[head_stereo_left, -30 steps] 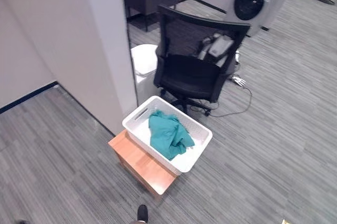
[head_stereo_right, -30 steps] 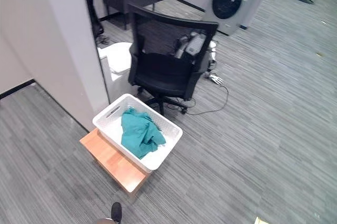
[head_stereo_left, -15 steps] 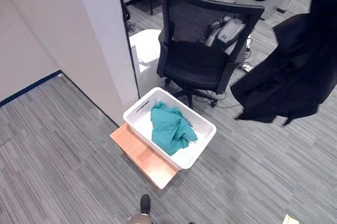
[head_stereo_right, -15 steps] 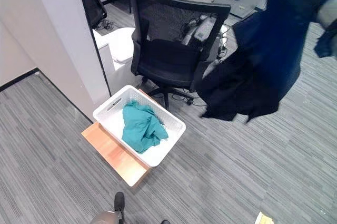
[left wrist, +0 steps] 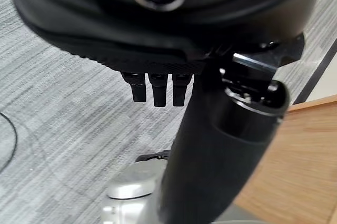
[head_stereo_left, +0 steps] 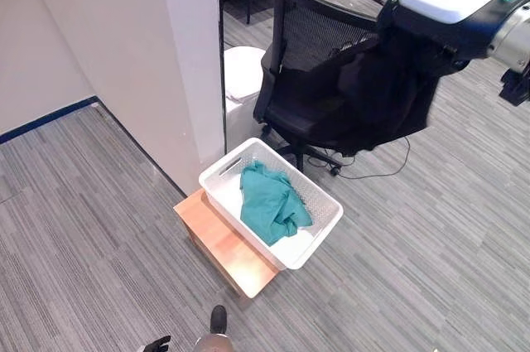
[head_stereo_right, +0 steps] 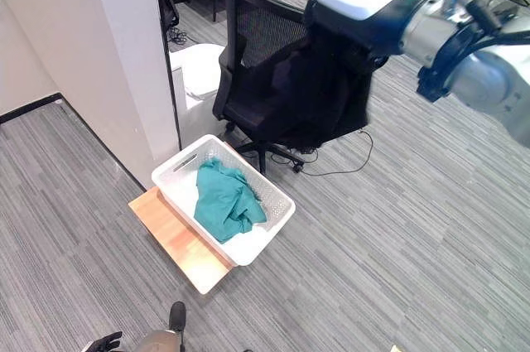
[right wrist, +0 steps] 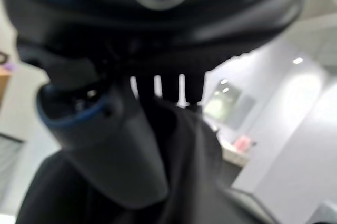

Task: Pick up bed clothes into laundry basket.

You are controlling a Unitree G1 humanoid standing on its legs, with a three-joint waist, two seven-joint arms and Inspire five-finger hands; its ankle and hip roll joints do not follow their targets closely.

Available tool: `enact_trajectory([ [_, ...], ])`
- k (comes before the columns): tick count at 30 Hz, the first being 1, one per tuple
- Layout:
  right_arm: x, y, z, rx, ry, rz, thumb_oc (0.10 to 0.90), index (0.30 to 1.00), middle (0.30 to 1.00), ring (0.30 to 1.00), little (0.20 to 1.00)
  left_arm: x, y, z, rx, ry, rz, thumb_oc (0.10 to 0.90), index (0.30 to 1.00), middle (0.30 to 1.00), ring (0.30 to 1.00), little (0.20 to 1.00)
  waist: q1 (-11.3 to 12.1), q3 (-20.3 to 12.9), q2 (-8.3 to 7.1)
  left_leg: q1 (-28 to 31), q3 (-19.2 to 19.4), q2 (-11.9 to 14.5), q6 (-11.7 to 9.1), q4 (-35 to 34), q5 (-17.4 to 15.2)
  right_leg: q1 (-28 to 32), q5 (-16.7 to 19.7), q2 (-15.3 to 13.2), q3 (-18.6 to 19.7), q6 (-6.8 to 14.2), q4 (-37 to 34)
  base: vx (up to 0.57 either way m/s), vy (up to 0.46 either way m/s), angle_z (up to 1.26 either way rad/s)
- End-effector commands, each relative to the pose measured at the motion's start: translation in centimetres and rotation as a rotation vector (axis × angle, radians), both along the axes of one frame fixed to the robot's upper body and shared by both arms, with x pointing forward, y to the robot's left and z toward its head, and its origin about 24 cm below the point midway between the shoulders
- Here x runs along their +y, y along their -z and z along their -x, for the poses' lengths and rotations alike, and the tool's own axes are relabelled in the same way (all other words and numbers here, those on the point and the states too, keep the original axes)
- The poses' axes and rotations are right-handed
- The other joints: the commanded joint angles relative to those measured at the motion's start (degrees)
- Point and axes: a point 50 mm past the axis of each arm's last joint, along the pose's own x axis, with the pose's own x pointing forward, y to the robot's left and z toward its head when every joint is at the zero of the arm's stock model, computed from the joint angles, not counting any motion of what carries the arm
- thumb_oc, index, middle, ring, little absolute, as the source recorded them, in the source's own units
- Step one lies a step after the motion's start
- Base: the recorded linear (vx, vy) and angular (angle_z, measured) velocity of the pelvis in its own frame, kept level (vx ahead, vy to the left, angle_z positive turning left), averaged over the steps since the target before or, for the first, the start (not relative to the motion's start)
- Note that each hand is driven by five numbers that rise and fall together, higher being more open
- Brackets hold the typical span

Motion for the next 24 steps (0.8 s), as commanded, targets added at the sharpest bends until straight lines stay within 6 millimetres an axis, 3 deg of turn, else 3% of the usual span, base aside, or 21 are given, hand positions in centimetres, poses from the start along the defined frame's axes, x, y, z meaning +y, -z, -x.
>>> enact_trajectory([
  [1, -2.1, -11.6, 3.3, -0.409, 0.037, -0.281, 0.400, 0.300, 0.300, 0.300, 0.300, -3.2, 0.6, -3.1, -0.043, -0.026, 0.094, 0.800, 0.900, 0.900, 0.900, 0.900, 2.13, 1.44, 1.79, 7.19, 2.64, 4.97, -6.14, -0.01, -6.14, -3.35, 2.19, -1.12, 1.53, 0.61, 0.13, -0.01, 0.007, -0.13],
  [4, -1.2, -10.9, 3.1, -0.351, 0.011, -0.261, 0.400, 0.300, 0.300, 0.300, 0.300, -4.1, 0.8, -3.1, -0.042, -0.016, 0.119, 0.800, 0.900, 0.900, 0.900, 0.900, 2.40, 2.30, 2.23, 7.30, 2.93, 4.99, -6.05, -0.01, -6.26, -3.47, 2.39, -1.10, 1.54, 0.66, 0.13, -0.01, 0.002, -0.07],
  [24, -1.1, -10.9, 3.1, -0.326, 0.007, -0.295, 0.400, 0.300, 0.300, 0.300, 0.300, -6.0, 0.6, -5.2, -0.084, 0.028, 0.149, 0.800, 0.900, 0.900, 0.900, 0.900, 7.27, 7.57, 4.94, 5.87, 2.28, 4.90, -5.88, -0.01, -5.88, -4.60, 2.88, -1.19, 0.71, 0.73, 0.13, 0.00, -0.002, 0.01],
])
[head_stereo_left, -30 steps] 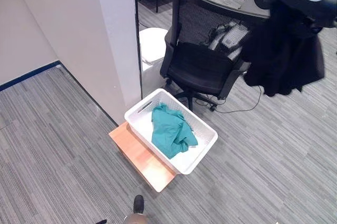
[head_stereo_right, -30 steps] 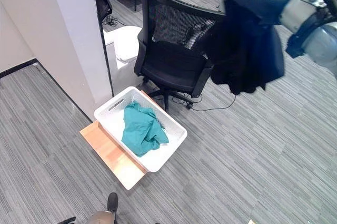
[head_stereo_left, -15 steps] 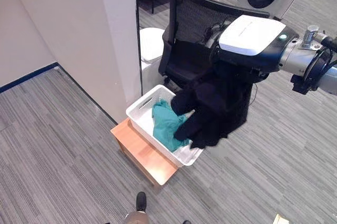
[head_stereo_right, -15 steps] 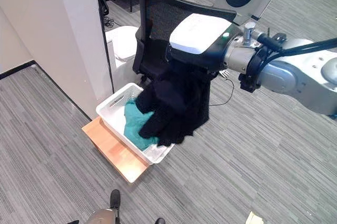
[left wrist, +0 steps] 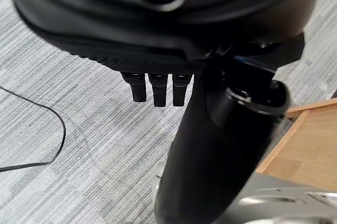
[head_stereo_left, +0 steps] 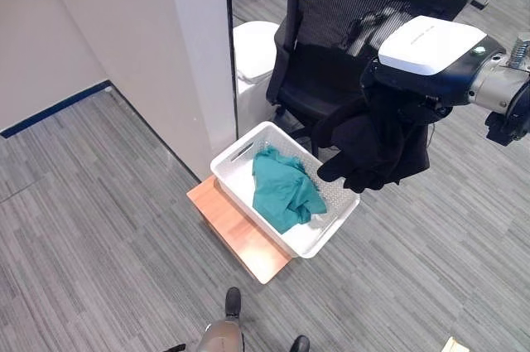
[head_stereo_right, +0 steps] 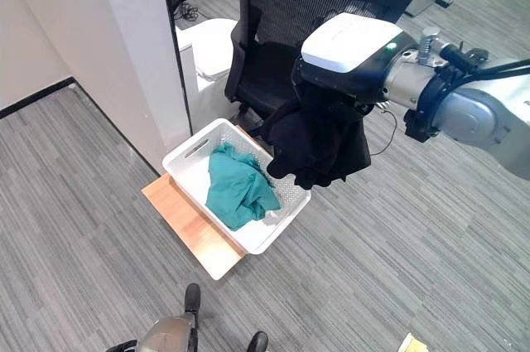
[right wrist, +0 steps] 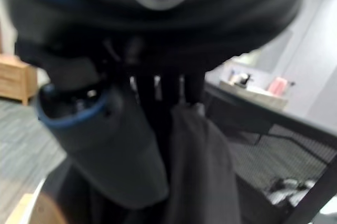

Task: Pick up bed clothes into laundry basket.

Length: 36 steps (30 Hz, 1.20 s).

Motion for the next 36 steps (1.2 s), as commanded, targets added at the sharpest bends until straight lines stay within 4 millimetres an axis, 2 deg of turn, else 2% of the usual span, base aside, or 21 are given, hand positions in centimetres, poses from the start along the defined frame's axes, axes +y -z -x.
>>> enact_trajectory([
  [1, 0.5, -13.0, 2.6, -0.496, -0.029, -0.270, 0.400, 0.300, 0.300, 0.300, 0.300, -4.0, -0.1, -5.2, -0.098, 0.000, 0.088, 0.800, 0.900, 0.900, 0.900, 0.900, 3.63, 3.35, 2.42, 7.22, 2.22, 5.63, -6.72, -0.05, -6.73, -3.15, 2.27, -0.66, 0.93, 1.11, 0.09, 0.01, 0.004, 0.04],
  [5, 0.4, -13.0, 2.6, -0.495, -0.026, -0.267, 0.400, 0.300, 0.300, 0.300, 0.300, -4.2, -0.1, -5.3, -0.100, 0.007, 0.091, 0.800, 0.900, 0.900, 0.900, 0.900, 4.08, 3.66, 2.60, 7.28, 2.10, 5.61, -6.71, -0.05, -6.79, -3.07, 2.17, -0.60, 0.85, 1.04, 0.09, 0.01, 0.005, 0.03],
  [13, 0.7, -13.8, 3.3, -0.531, -0.065, -0.313, 0.400, 0.300, 0.300, 0.300, 0.300, -3.1, -0.3, -5.3, -0.098, 0.017, 0.058, 0.800, 0.900, 0.900, 0.900, 0.900, 4.49, 3.51, 1.05, 7.13, 1.90, 5.68, -6.71, -0.05, -6.74, -3.12, 2.25, -0.68, 0.89, 1.05, 0.09, 0.00, 0.000, 0.00],
  [23, 1.7, -13.7, 3.7, -0.504, -0.124, -0.337, 0.400, 0.300, 0.300, 0.300, 0.300, -4.0, -0.4, -6.2, -0.119, 0.032, 0.074, 0.800, 0.900, 0.900, 0.900, 0.900, 5.12, 4.74, 1.78, 6.95, 1.74, 5.41, -6.46, -0.05, -6.94, -3.17, 2.23, -0.62, 0.70, 0.98, 0.09, 0.00, 0.000, 0.00],
  [30, 1.3, -14.0, 3.7, -0.506, -0.106, -0.374, 0.400, 0.300, 0.300, 0.300, 0.300, -5.0, -0.7, -7.7, -0.160, 0.050, 0.090, 0.800, 0.900, 0.900, 0.900, 0.900, 7.52, 7.35, 3.53, 6.17, 1.51, 5.31, -6.33, -0.05, -6.81, -3.82, 2.52, -0.78, 0.58, 1.04, 0.09, 0.00, 0.001, 0.00],
  [33, -0.3, -14.9, 3.7, -0.533, -0.068, -0.466, 0.400, 0.300, 0.300, 0.300, 0.300, -6.9, -1.1, -9.2, -0.199, 0.079, 0.122, 0.800, 0.900, 0.900, 0.900, 0.900, 9.20, 9.63, 6.29, 5.50, 1.24, 5.19, -6.13, -0.05, -6.75, -4.50, 2.67, -1.05, 0.57, 1.07, 0.09, -0.02, 0.003, 0.08],
  [34, -0.3, -14.9, 3.7, -0.533, -0.068, -0.467, 0.400, 0.300, 0.300, 0.300, 0.300, -6.9, -1.1, -9.2, -0.199, 0.079, 0.121, 0.800, 0.900, 0.900, 0.900, 0.900, 9.25, 9.66, 6.32, 5.53, 1.26, 5.21, -6.12, -0.05, -6.75, -4.49, 2.69, -1.02, 0.60, 1.06, 0.09, 0.00, 0.007, 0.14],
  [35, -0.6, -15.0, 3.7, -0.531, -0.050, -0.479, 0.400, 0.300, 0.300, 0.300, 0.300, -7.7, -1.3, -9.9, -0.212, 0.095, 0.135, 0.800, 0.900, 0.900, 0.900, 0.900, 9.91, 10.68, 7.73, 5.22, 1.20, 5.10, -6.05, -0.05, -6.74, -4.76, 2.72, -1.04, 0.65, 1.05, 0.09, 0.00, 0.012, 0.13],
  [36, -0.6, -14.8, 3.5, -0.522, -0.040, -0.466, 0.400, 0.300, 0.300, 0.300, 0.300, -8.0, -1.4, -10.2, -0.221, 0.101, 0.138, 0.800, 0.900, 0.900, 0.900, 0.900, 10.13, 11.14, 8.33, 5.19, 1.23, 5.09, -6.03, -0.05, -6.75, -4.84, 2.74, -1.06, 0.80, 1.02, 0.09, 0.00, 0.012, 0.12],
])
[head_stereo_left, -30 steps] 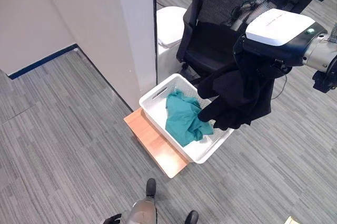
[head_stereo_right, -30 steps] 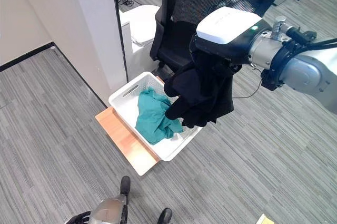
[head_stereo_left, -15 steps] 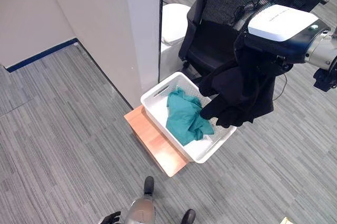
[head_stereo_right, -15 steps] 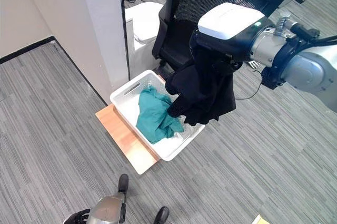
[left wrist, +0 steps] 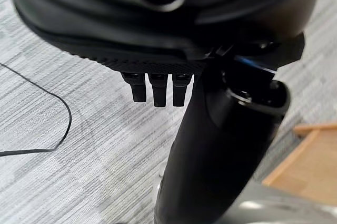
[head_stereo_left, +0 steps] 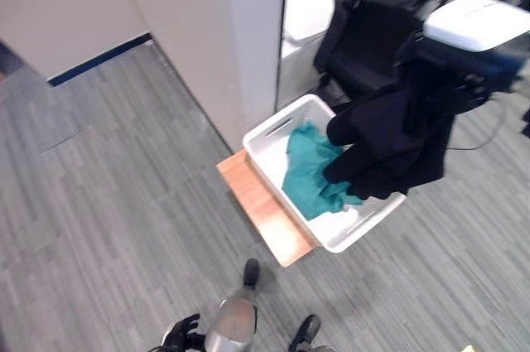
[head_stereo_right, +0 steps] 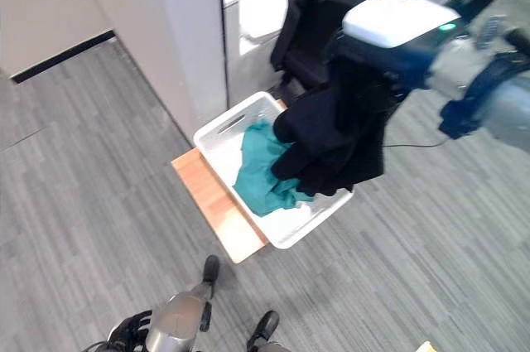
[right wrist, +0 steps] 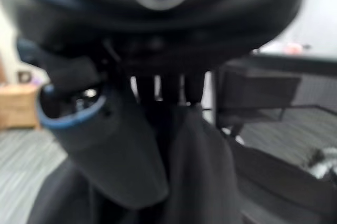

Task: Pick up bed clothes into laundry basket.

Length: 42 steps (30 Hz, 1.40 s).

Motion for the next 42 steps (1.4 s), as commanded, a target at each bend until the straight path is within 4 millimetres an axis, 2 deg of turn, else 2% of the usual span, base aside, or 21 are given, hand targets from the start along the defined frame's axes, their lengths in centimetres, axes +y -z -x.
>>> enact_trajectory([
  [1, 3.9, -12.8, 2.5, -0.519, -0.162, -0.215, 0.400, 0.300, 0.300, 0.300, 0.300, -5.9, -0.7, -5.0, -0.086, 0.049, 0.112, 0.800, 0.900, 0.900, 0.900, 0.900, 2.34, 3.82, 3.62, 8.23, 2.90, 5.94, -6.64, -0.76, -7.02, -3.01, 2.70, -0.76, 2.39, 1.01, -0.15, 0.00, 0.000, 0.00],
  [4, 2.7, -12.7, 2.0, -0.504, -0.088, -0.217, 0.400, 0.300, 0.300, 0.300, 0.300, -7.8, -1.2, -6.4, -0.121, 0.093, 0.138, 0.800, 0.900, 0.900, 0.900, 0.900, 3.29, 5.64, 6.69, 7.94, 3.02, 5.82, -6.58, -0.76, -7.15, -3.29, 2.68, -0.87, 2.47, 0.98, -0.15, 0.00, 0.000, 0.00],
  [6, 2.6, -12.6, 1.8, -0.496, -0.073, -0.208, 0.400, 0.300, 0.300, 0.300, 0.300, -8.2, -1.3, -6.6, -0.126, 0.100, 0.144, 0.800, 0.900, 0.900, 0.900, 0.900, 3.57, 5.76, 7.34, 7.79, 3.04, 5.85, -6.57, -0.76, -7.19, -3.46, 2.69, -0.86, 2.62, 0.97, -0.15, 0.00, 0.000, 0.00],
  [7, 2.1, -12.2, 1.4, -0.473, -0.036, -0.192, 0.400, 0.300, 0.300, 0.300, 0.300, -9.0, -1.5, -7.0, -0.136, 0.115, 0.158, 0.800, 0.900, 0.900, 0.900, 0.900, 4.03, 5.77, 8.76, 7.04, 3.01, 5.86, -6.58, -0.76, -7.21, -4.27, 2.70, -0.78, 2.68, 0.93, -0.15, 0.00, 0.000, 0.00],
  [13, 1.8, -11.5, 0.8, -0.427, 0.019, -0.131, 0.400, 0.300, 0.300, 0.300, 0.300, -11.0, -2.0, -7.9, -0.155, 0.162, 0.185, 0.800, 0.900, 0.900, 0.900, 0.900, 6.05, 5.77, 11.33, 5.62, 2.41, 5.97, -6.58, -0.76, -7.31, -5.52, 2.67, -0.82, 2.44, 0.88, -0.15, 0.01, 0.000, -0.01],
  [19, 2.6, -11.7, 1.1, -0.441, -0.019, -0.129, 0.400, 0.300, 0.300, 0.300, 0.300, -10.9, -2.3, -8.5, -0.164, 0.180, 0.168, 0.800, 0.900, 0.900, 0.900, 0.900, 7.90, 5.77, 11.17, 4.79, 2.18, 6.22, -6.65, -0.76, -7.33, -6.43, 2.73, -0.51, 2.45, 0.80, -0.15, 0.00, -0.005, 0.03],
  [20, 4.0, -11.5, 1.5, -0.440, -0.087, -0.118, 0.400, 0.300, 0.300, 0.300, 0.300, -10.8, -2.4, -8.8, -0.170, 0.190, 0.155, 0.800, 0.900, 0.900, 0.900, 0.900, 8.78, 5.77, 10.87, 4.58, 2.19, 6.33, -6.66, -0.76, -7.40, -6.69, 2.77, -0.39, 2.54, 0.75, -0.15, 0.00, 0.000, 0.00],
  [22, 4.6, -11.5, 1.7, -0.441, -0.118, -0.120, 0.400, 0.300, 0.300, 0.300, 0.300, -10.7, -2.5, -9.0, -0.173, 0.191, 0.151, 0.800, 0.900, 0.900, 0.900, 0.900, 9.07, 5.77, 10.67, 4.49, 2.32, 6.39, -6.68, -0.76, -7.42, -6.85, 2.76, -0.33, 2.63, 0.71, -0.15, 0.01, -0.003, -0.02],
  [24, 8.6, -10.7, 3.2, -0.418, -0.330, -0.114, 0.400, 0.300, 0.300, 0.300, 0.300, -10.7, -2.9, -9.7, -0.184, 0.200, 0.137, 0.800, 0.900, 0.900, 0.900, 0.900, 10.29, 5.77, 10.24, 4.39, 2.41, 6.47, -6.63, -0.76, -7.65, -7.07, 2.75, -0.23, 2.83, 0.62, -0.15, 0.01, -0.002, -0.02],
  [26, 10.5, -10.0, 4.2, -0.384, -0.438, -0.111, 0.400, 0.300, 0.300, 0.300, 0.300, -11.0, -3.0, -9.9, -0.185, 0.203, 0.137, 0.800, 0.900, 0.900, 0.900, 0.900, 10.69, 5.77, 10.30, 4.22, 2.51, 6.55, -6.62, -0.76, -7.79, -7.32, 2.73, -0.14, 2.95, 0.55, -0.15, 0.00, 0.000, 0.00],
  [28, 11.5, -9.4, 4.6, -0.360, -0.484, -0.103, 0.400, 0.300, 0.300, 0.300, 0.300, -11.1, -3.1, -10.1, -0.186, 0.204, 0.138, 0.800, 0.900, 0.900, 0.900, 0.900, 10.71, 5.77, 10.25, 4.15, 2.62, 6.60, -6.61, -0.76, -7.90, -7.46, 2.70, -0.09, 3.10, 0.49, -0.15, 0.00, 0.000, 0.00],
  [30, 13.1, -8.0, 5.2, -0.283, -0.573, -0.094, 0.400, 0.300, 0.300, 0.300, 0.300, -11.9, -3.4, -10.5, -0.191, 0.209, 0.153, 0.800, 0.900, 0.900, 0.900, 0.900, 11.05, 5.77, 11.03, 3.87, 2.70, 6.61, -6.55, -0.76, -8.16, -7.78, 2.63, -0.02, 3.10, 0.36, -0.13, 0.01, 0.001, -0.02],
  [35, 14.6, -6.1, 5.8, -0.187, -0.647, -0.074, 0.400, 0.300, 0.300, 0.300, 0.300, -12.5, -3.4, -10.4, -0.185, 0.192, 0.179, 0.800, 0.900, 0.900, 0.900, 0.900, 10.69, 5.77, 11.82, 3.43, 2.69, 6.61, -6.46, -0.76, -8.40, -8.21, 2.74, -0.05, 2.98, 0.37, -0.09, 0.00, 0.000, 0.00],
  [42, 14.3, -5.0, 4.8, -0.121, -0.607, -0.066, 0.400, 0.300, 0.300, 0.300, 0.300, -13.9, -3.6, -10.3, -0.187, 0.162, 0.221, 0.800, 0.900, 0.900, 0.900, 0.900, 9.27, 5.77, 13.32, 2.46, 2.39, 6.43, -6.31, -0.76, -8.50, -8.98, 3.04, -0.20, 2.81, 0.36, -0.01, -0.01, 0.005, 0.02],
])
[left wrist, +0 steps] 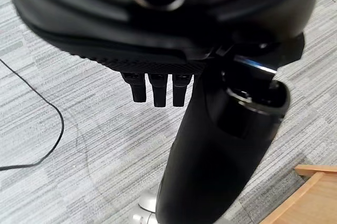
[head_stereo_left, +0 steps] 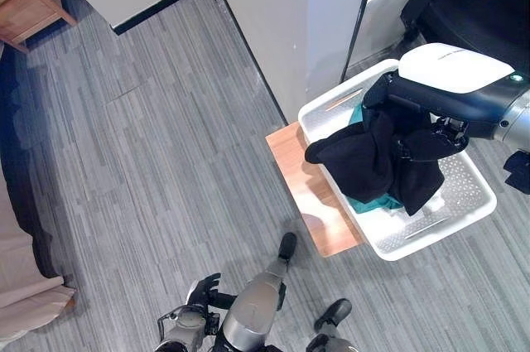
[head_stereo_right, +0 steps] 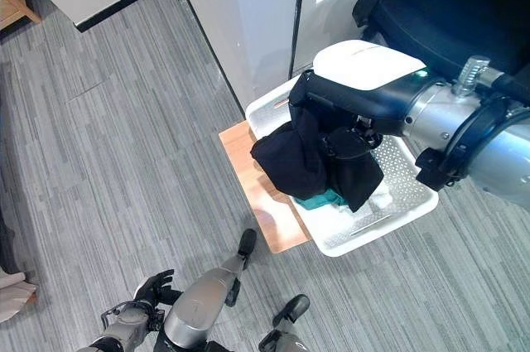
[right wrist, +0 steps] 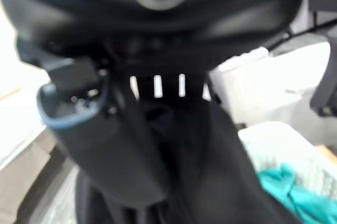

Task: Pick up bed clothes into laundry basket.

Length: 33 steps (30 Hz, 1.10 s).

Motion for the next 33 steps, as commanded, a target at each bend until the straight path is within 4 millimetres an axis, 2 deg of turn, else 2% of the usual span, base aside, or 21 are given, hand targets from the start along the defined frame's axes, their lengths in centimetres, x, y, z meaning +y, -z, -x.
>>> enact_trajectory([
  [1, 9.3, -8.3, 0.4, -0.338, -0.357, -0.026, 0.400, 0.300, 0.300, 0.300, 0.300, -10.3, -1.5, -3.2, -0.019, 0.094, 0.192, 0.800, 0.900, 0.900, 0.900, 0.900, 0.70, 3.38, 9.08, 10.19, 2.56, 7.89, -7.66, -1.83, -8.58, -2.08, 1.31, 1.25, 2.81, -0.92, 0.17, -0.02, 0.007, 0.04],
  [4, 8.9, -8.4, 0.0, -0.350, -0.327, -0.018, 0.400, 0.300, 0.300, 0.300, 0.300, -10.2, -1.4, -3.1, -0.018, 0.086, 0.192, 0.800, 0.900, 0.900, 0.900, 0.900, 0.28, 3.38, 8.84, 10.24, 2.62, 7.85, -7.65, -1.83, -8.57, -2.12, 1.43, 1.18, 2.83, -0.84, 0.15, -0.01, 0.004, 0.01],
  [6, 7.3, -9.6, -1.0, -0.400, -0.221, -0.031, 0.400, 0.300, 0.300, 0.300, 0.300, -10.0, -1.3, -2.9, -0.016, 0.081, 0.188, 0.800, 0.900, 0.900, 0.900, 0.900, -0.41, 3.38, 8.48, 10.28, 2.89, 7.79, -7.63, -1.83, -8.54, -2.32, 1.66, 1.16, 3.09, -0.75, 0.17, 0.00, 0.000, 0.00],
  [9, 6.6, -10.0, -1.4, -0.413, -0.185, -0.030, 0.400, 0.300, 0.300, 0.300, 0.300, -10.0, -1.2, -2.9, -0.017, 0.088, 0.186, 0.800, 0.900, 0.900, 0.900, 0.900, -0.23, 3.38, 8.48, 10.19, 2.94, 7.75, -7.59, -1.83, -8.55, -2.53, 1.75, 1.14, 3.19, -0.73, 0.17, 0.00, 0.006, -0.02],
  [10, 4.9, -11.0, -2.1, -0.449, -0.095, -0.044, 0.400, 0.300, 0.300, 0.300, 0.300, -10.1, -1.2, -2.8, -0.018, 0.097, 0.186, 0.800, 0.900, 0.900, 0.900, 0.900, -0.20, 3.38, 8.79, 10.18, 3.01, 7.65, -7.57, -1.83, -8.56, -2.71, 1.89, 1.12, 3.22, -0.70, 0.20, -0.01, 0.013, -0.03],
  [12, 4.3, -11.4, -2.4, -0.462, -0.058, -0.044, 0.400, 0.300, 0.300, 0.300, 0.300, -10.1, -1.2, -2.7, -0.017, 0.101, 0.184, 0.800, 0.900, 0.900, 0.900, 0.900, -0.12, 3.38, 8.74, 10.19, 3.02, 7.66, -7.57, -1.83, -8.56, -2.76, 1.94, 1.15, 3.23, -0.67, 0.20, -0.01, 0.012, -0.04],
  [13, 1.3, -12.8, -3.3, -0.514, 0.105, -0.042, 0.400, 0.300, 0.300, 0.300, 0.300, -10.1, -1.1, -2.6, -0.018, 0.118, 0.179, 0.800, 0.900, 0.900, 0.900, 0.900, 0.16, 3.38, 8.80, 10.07, 2.96, 7.57, -7.51, -1.83, -8.54, -2.87, 2.11, 1.06, 3.27, -0.63, 0.29, -0.01, 0.013, -0.04],
  [16, -0.8, -13.5, -3.6, -0.533, 0.209, -0.045, 0.400, 0.300, 0.300, 0.300, 0.300, -10.5, -1.2, -2.5, -0.020, 0.131, 0.187, 0.800, 0.900, 0.900, 0.900, 0.900, 0.13, 3.38, 9.74, 9.67, 2.87, 7.48, -7.47, -1.83, -8.47, -3.28, 2.19, 0.92, 3.34, -0.57, 0.39, 0.00, 0.000, 0.00],
  [18, -1.5, -13.6, -3.8, -0.534, 0.240, -0.033, 0.400, 0.300, 0.300, 0.300, 0.300, -11.0, -1.3, -2.6, -0.024, 0.145, 0.197, 0.800, 0.900, 0.900, 0.900, 0.900, 0.16, 3.38, 10.42, 9.34, 2.80, 7.46, -7.45, -1.83, -8.44, -3.68, 2.23, 0.92, 3.37, -0.56, 0.48, 0.00, 0.000, 0.00],
  [22, -1.4, -13.4, -3.9, -0.535, 0.244, -0.005, 0.400, 0.300, 0.300, 0.300, 0.300, -11.4, -1.4, -2.6, -0.026, 0.152, 0.206, 0.800, 0.900, 0.900, 0.900, 0.900, 0.20, 3.38, 11.04, 8.98, 2.68, 7.52, -7.46, -1.83, -8.32, -3.95, 2.27, 0.98, 3.37, -0.56, 0.45, 0.00, -0.003, -0.02],
  [33, 1.6, -13.0, -3.0, -0.546, 0.095, 0.003, 0.400, 0.300, 0.300, 0.300, 0.300, -12.0, -2.0, -3.4, -0.055, 0.201, 0.187, 0.800, 0.900, 0.900, 0.900, 0.900, 2.65, 3.38, 11.43, 8.04, 2.03, 7.69, -7.41, -1.83, -8.30, -4.62, 2.42, 1.15, 3.32, -0.64, 0.19, 0.00, 0.000, 0.02],
])
